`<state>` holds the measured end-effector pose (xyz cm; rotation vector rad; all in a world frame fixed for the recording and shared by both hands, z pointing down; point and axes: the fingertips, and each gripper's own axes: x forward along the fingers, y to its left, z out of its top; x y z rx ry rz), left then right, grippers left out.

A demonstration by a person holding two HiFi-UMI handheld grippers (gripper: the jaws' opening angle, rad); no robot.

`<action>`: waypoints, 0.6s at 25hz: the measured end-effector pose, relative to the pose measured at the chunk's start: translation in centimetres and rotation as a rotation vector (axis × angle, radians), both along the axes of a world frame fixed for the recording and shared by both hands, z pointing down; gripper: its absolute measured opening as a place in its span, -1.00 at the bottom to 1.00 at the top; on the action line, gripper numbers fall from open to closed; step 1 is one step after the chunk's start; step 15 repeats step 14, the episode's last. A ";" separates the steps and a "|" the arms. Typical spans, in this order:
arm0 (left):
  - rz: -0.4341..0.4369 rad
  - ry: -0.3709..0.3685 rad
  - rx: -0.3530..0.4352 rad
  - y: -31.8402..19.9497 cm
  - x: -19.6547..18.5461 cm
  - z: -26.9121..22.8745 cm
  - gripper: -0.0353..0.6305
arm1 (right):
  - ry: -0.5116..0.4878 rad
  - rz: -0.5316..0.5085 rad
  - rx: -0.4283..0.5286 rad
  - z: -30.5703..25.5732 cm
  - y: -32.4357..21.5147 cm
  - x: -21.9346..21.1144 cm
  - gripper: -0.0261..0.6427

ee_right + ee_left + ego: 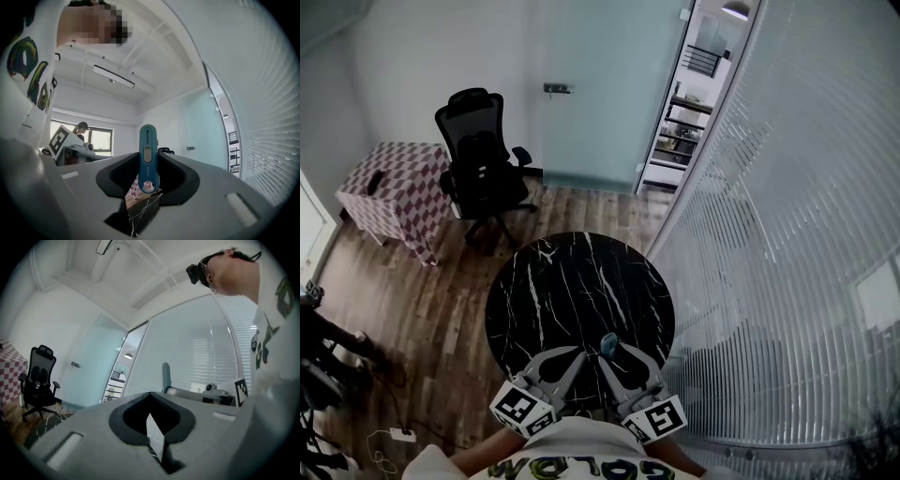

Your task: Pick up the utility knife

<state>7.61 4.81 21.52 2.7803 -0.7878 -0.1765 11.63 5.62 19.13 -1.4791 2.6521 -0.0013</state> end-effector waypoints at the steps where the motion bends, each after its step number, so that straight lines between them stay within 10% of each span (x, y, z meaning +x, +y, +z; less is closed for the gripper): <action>1: 0.002 0.000 0.000 -0.1 0.0 0.1 -0.89 | 0.000 0.000 -0.002 0.1 -0.1 0.0 -0.54; 15: -0.003 0.003 -0.009 -1.5 -1.2 0.1 -0.89 | 0.011 -0.005 -0.017 0.4 -1.5 -1.2 -0.53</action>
